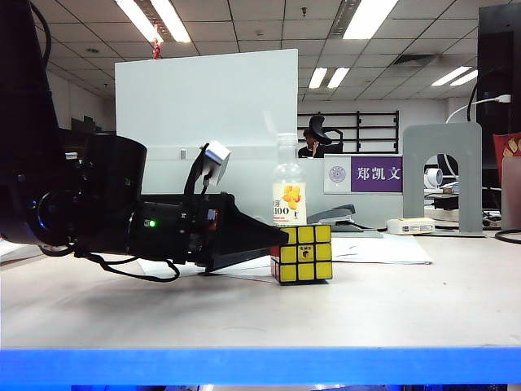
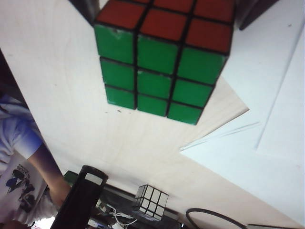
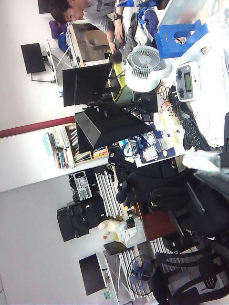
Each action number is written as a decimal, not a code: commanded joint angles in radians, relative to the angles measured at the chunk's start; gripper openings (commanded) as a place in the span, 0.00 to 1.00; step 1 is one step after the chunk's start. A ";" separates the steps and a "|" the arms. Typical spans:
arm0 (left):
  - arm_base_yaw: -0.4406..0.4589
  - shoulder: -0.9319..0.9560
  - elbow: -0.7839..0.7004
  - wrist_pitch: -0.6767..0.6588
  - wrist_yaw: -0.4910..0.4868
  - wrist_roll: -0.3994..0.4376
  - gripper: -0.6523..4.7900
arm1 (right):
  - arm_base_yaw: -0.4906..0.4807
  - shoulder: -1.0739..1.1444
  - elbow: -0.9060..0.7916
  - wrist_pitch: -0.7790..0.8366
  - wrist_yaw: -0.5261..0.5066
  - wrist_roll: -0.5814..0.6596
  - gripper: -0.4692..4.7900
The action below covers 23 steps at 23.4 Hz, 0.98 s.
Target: Rotate the Rubik's Cube so that the bottom side is facing up.
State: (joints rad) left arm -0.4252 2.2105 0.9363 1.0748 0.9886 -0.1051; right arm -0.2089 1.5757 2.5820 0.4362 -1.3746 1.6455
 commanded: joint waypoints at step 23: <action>0.241 -1.046 0.005 -0.399 -0.789 0.168 0.11 | -0.143 -0.164 0.004 0.004 0.043 0.017 0.07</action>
State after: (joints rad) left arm -0.1959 1.2270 0.9417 0.8120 0.3172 -0.0120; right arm -0.3260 1.4330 2.5820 0.4416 -1.3464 1.6409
